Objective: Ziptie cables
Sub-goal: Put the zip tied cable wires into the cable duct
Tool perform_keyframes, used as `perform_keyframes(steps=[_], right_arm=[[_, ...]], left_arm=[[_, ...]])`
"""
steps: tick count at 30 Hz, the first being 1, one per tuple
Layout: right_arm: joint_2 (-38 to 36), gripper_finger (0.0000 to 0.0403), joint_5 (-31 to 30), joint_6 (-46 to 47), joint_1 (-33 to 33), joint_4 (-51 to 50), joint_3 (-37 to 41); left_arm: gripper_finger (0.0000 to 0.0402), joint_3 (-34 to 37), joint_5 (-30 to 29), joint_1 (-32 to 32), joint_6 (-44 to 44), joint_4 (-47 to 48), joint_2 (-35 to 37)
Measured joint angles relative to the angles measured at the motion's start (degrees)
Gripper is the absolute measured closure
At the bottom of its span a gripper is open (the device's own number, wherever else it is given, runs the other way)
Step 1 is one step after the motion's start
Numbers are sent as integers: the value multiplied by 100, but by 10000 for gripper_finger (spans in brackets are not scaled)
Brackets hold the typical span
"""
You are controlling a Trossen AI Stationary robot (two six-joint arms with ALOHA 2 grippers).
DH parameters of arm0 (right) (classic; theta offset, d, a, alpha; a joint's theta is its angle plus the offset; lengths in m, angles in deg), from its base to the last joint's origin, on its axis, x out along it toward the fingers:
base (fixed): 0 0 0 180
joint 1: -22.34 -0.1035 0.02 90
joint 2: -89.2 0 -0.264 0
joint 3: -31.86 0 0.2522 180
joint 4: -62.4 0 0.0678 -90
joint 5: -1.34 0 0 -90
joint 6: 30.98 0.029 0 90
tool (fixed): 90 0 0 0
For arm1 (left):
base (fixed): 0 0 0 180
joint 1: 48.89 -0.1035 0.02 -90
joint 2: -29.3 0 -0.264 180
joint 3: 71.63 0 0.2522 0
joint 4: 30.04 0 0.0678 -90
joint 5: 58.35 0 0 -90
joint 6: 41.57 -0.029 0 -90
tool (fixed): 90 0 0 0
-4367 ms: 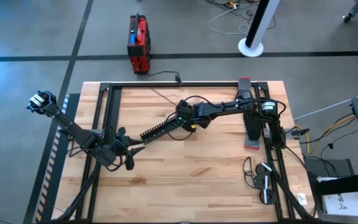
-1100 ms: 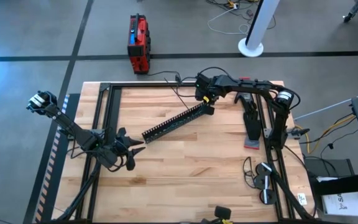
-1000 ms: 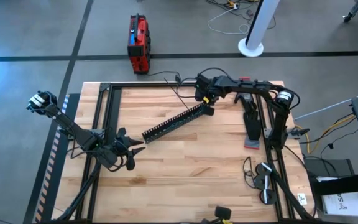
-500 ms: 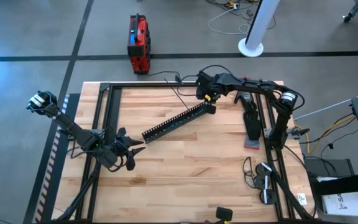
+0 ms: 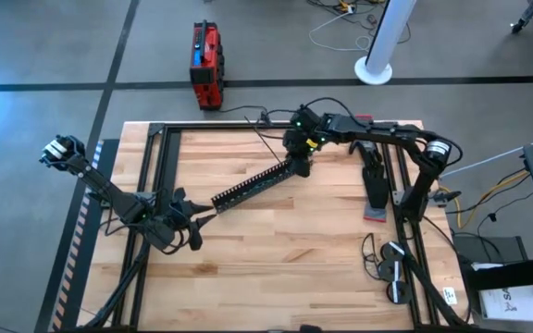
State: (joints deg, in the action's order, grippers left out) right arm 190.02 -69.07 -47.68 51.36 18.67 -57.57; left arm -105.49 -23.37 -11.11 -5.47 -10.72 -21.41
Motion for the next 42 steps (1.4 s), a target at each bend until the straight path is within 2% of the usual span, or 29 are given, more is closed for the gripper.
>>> perform_keyframes(steps=[3,7,13,26,31,38,42], right_arm=[[-1,307,38,315,9,569,84],[-1,277,43,329,7,712,87],[144,264,337,220,-70,839,111],[563,294,183,669,-105,2357,113],[616,316,-583,1104,-99,2806,111],[682,351,-562,795,-111,2762,111],[690,347,-489,517,-90,2820,111]], left_arm=[[303,0,1,0,0,0,0],[303,0,4,0,0,0,2],[303,0,6,-2,0,-1,2],[303,0,14,-1,0,-2,2],[303,0,13,-1,0,-2,2],[303,0,15,0,0,-2,4],[303,0,15,-2,0,-1,7]])
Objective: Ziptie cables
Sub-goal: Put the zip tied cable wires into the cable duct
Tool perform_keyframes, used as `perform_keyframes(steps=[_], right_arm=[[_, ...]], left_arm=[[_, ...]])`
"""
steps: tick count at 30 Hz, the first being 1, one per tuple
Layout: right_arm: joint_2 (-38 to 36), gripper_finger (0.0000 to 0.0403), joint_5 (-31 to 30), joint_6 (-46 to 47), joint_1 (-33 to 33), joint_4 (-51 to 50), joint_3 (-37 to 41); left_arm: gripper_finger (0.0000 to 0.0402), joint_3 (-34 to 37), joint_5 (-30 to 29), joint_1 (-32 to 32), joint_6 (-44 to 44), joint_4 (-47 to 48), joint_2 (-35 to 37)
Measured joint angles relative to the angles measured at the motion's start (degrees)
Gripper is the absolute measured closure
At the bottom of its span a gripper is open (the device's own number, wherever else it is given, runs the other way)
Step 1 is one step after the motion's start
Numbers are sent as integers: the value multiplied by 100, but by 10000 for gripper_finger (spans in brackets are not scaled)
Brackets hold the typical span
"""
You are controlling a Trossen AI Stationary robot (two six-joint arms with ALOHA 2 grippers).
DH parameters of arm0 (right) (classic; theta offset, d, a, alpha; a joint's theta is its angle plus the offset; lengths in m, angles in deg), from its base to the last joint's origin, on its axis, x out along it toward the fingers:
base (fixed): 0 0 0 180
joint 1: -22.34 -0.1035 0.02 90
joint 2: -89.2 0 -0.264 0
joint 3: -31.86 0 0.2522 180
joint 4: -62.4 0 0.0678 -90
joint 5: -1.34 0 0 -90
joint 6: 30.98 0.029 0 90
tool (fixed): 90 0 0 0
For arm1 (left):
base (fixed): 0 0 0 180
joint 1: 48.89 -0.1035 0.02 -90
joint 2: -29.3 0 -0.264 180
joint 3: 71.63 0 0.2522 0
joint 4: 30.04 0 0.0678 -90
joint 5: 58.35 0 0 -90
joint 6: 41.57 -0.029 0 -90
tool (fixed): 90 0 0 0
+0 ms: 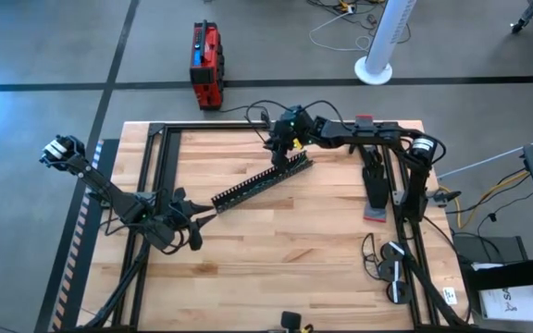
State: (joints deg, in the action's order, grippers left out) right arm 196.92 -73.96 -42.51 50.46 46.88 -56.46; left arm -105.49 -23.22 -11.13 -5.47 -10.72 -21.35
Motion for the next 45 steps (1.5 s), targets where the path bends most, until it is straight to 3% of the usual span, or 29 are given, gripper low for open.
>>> perform_keyframes(steps=[12,19,27,37,45], right_arm=[[53,257,178,-219,70,153,211],[53,239,26,-147,180,743,594],[53,277,30,8,177,1165,954],[53,396,11,244,17,1347,1340],[42,401,-1416,-48,-468,663,1049]], left_arm=[[303,0,-1,2,0,-1,-2],[303,0,0,2,-2,-1,-4],[303,0,0,2,0,-1,-4],[303,0,-1,2,-22,-103,-4],[303,0,-44,-24,-745,-729,-19]])
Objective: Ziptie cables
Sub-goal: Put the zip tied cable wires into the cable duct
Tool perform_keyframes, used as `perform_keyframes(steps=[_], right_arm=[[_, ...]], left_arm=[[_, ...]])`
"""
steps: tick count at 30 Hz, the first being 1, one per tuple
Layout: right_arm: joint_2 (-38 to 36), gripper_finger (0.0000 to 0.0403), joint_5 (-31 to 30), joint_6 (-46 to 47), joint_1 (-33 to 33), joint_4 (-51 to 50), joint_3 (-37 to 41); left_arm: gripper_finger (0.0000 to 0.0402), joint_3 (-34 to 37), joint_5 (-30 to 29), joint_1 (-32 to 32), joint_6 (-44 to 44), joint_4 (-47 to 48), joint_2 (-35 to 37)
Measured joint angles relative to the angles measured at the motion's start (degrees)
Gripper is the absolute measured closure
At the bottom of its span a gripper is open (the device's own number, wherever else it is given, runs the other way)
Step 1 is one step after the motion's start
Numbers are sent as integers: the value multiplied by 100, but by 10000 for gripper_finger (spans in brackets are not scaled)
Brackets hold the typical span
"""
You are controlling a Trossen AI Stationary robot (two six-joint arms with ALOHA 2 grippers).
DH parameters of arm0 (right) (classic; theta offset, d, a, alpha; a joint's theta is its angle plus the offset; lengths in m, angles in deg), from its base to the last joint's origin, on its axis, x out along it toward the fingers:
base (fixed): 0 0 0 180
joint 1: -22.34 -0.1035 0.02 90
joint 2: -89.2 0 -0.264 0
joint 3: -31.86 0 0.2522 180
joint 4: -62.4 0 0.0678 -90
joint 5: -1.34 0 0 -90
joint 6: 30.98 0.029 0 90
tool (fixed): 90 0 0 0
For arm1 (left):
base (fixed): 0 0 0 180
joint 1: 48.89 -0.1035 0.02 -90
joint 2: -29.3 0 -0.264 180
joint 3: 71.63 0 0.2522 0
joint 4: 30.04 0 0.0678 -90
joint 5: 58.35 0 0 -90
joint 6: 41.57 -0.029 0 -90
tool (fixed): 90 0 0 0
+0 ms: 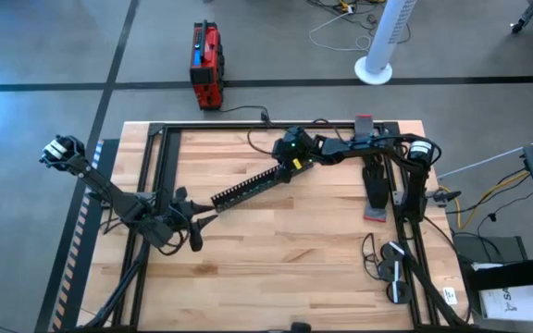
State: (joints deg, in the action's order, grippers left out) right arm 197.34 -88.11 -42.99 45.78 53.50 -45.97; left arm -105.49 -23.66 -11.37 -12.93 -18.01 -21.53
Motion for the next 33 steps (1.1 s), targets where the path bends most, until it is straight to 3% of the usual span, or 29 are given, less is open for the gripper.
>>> perform_keyframes(steps=[7,13,16,22,33], right_arm=[[-6,403,-364,386,-249,-754,-476],[-7,403,-544,694,-244,-765,-484],[-7,403,-706,696,-244,-788,-458],[-7,403,-705,860,-244,-774,-455],[407,403,-652,1441,-242,-537,-529]], left_arm=[[303,0,-1131,-122,-1135,-1396,-379],[303,0,-1228,-802,-1138,-1716,-1004],[303,2,-1119,-1242,-1046,-1900,-1260],[303,4,-268,-1935,-964,-2123,-1657],[303,-81,102,-2240,-1222,-2369,-2036]])
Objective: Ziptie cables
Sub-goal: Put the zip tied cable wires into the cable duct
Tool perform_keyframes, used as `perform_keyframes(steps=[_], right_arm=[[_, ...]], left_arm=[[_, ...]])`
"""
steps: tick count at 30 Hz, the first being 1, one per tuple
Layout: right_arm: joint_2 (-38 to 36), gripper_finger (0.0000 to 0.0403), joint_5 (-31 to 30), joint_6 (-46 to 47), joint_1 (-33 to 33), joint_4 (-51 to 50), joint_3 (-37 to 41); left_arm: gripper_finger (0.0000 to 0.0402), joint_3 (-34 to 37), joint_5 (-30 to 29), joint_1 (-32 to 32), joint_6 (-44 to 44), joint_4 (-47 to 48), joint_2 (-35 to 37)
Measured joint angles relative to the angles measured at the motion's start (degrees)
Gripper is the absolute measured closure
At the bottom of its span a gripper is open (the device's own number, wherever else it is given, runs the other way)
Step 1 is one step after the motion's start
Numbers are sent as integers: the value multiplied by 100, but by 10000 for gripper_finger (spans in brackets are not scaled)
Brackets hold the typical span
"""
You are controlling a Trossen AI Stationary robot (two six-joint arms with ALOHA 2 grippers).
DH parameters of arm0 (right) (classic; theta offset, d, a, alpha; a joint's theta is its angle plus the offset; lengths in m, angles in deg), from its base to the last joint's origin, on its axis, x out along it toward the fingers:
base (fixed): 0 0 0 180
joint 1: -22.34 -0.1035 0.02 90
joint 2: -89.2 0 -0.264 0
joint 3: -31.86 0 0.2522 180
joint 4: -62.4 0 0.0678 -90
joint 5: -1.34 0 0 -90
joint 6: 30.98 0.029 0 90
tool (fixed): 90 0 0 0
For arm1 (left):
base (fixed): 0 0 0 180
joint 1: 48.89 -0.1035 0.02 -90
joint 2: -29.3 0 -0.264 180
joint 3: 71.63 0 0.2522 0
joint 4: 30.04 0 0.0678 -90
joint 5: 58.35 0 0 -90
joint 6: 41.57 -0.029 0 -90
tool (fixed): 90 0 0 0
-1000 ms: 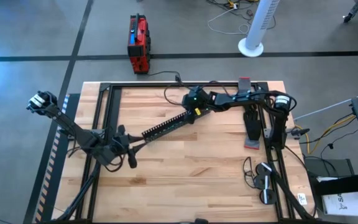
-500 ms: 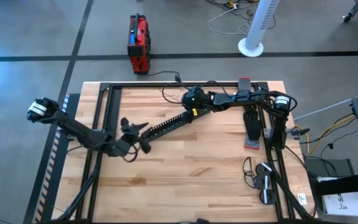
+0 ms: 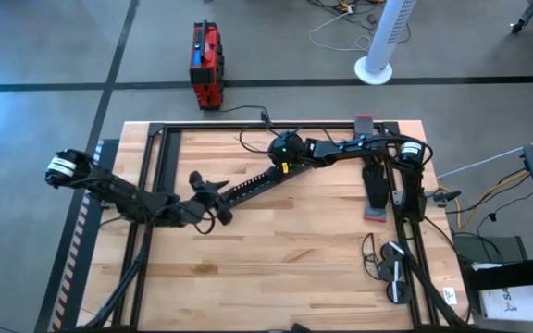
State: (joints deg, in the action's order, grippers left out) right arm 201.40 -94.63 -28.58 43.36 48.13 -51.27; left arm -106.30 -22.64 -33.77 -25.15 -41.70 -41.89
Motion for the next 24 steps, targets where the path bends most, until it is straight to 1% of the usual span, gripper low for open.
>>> perform_keyframes(steps=[6,11,14,16,21,24], right_arm=[[0,403,4,130,0,-22,-82],[-2,403,23,215,0,-561,-292],[-5,403,186,179,2,-899,-427],[-38,403,342,158,0,-1017,-457],[-155,403,404,157,-40,-1228,-456],[-211,403,400,152,-84,-1298,-448]], left_arm=[[303,-117,111,-2,-69,4,-103],[303,-177,157,-2,12,-2,-227],[303,-186,264,-60,30,5,-371],[303,-192,353,-139,106,6,-497],[303,-192,447,-314,348,0,-769],[303,-192,736,-393,370,-5,-901]])
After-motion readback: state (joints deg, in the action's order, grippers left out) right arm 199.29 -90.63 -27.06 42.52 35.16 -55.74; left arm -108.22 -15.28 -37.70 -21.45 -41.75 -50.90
